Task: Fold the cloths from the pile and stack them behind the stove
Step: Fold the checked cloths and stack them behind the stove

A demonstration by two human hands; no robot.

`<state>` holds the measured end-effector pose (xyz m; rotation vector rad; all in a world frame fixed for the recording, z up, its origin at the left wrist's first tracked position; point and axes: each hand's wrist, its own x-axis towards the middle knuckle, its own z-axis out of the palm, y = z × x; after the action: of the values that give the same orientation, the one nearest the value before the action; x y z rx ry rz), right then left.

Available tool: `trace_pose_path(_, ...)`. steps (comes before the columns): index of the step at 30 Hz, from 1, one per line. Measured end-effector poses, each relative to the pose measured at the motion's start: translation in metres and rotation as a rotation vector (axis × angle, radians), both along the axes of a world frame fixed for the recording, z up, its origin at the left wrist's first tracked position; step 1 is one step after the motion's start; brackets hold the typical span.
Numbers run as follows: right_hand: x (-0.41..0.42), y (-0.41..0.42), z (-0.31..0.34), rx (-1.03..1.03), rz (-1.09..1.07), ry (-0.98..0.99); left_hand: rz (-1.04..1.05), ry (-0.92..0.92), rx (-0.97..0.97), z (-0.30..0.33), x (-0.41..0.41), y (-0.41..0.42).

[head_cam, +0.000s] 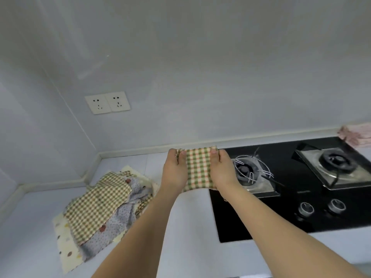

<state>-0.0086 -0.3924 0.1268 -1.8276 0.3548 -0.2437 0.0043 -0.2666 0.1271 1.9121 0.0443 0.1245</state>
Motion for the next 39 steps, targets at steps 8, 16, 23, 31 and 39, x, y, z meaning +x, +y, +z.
trace_pose_path(8,-0.005,-0.129,0.018,0.075,-0.095,0.015,-0.097,0.009,-0.038,0.021,0.009,-0.129)
trace_pose_path(16,0.005,-0.276,0.015,0.076,-0.087,0.054,-0.081,0.052,-0.058,0.012,0.018,-0.275)
trace_pose_path(23,0.019,-0.368,0.008,0.038,-0.139,0.090,-0.138,0.080,-0.019,-0.001,0.045,-0.370)
trace_pose_path(31,0.011,-0.536,-0.001,0.000,-0.207,0.123,-0.186,0.137,-0.024,-0.006,0.046,-0.540)
trace_pose_path(39,0.017,-0.674,0.003,-0.019,-0.155,0.144,-0.174,0.177,-0.054,-0.003,0.036,-0.674)
